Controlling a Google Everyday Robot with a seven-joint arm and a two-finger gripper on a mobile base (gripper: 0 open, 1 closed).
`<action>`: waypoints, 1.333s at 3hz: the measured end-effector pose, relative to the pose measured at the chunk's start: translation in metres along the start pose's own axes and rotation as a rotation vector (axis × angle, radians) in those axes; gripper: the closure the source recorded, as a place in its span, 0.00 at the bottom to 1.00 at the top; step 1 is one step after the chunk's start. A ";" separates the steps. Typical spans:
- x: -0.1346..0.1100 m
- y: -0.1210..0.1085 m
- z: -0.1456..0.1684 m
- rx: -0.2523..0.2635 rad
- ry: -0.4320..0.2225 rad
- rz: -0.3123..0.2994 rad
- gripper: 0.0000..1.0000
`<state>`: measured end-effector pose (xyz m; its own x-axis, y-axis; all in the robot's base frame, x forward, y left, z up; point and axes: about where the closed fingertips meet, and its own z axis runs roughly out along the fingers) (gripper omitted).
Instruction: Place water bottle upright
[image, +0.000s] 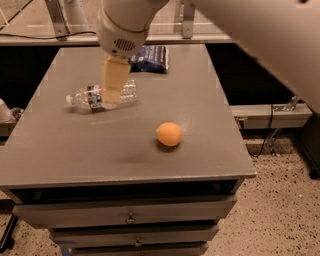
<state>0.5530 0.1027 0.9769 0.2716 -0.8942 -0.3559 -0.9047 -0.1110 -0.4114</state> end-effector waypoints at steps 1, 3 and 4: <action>-0.013 -0.017 0.049 -0.069 0.013 0.024 0.00; -0.022 -0.024 0.122 -0.137 0.090 0.136 0.00; -0.011 -0.025 0.142 -0.143 0.135 0.185 0.00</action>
Offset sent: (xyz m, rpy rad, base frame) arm 0.0595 0.0952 -0.0921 -0.0729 0.2199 -0.1084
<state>0.6193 0.1766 0.8712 0.0600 -0.9536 -0.2951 -0.9746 0.0079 -0.2237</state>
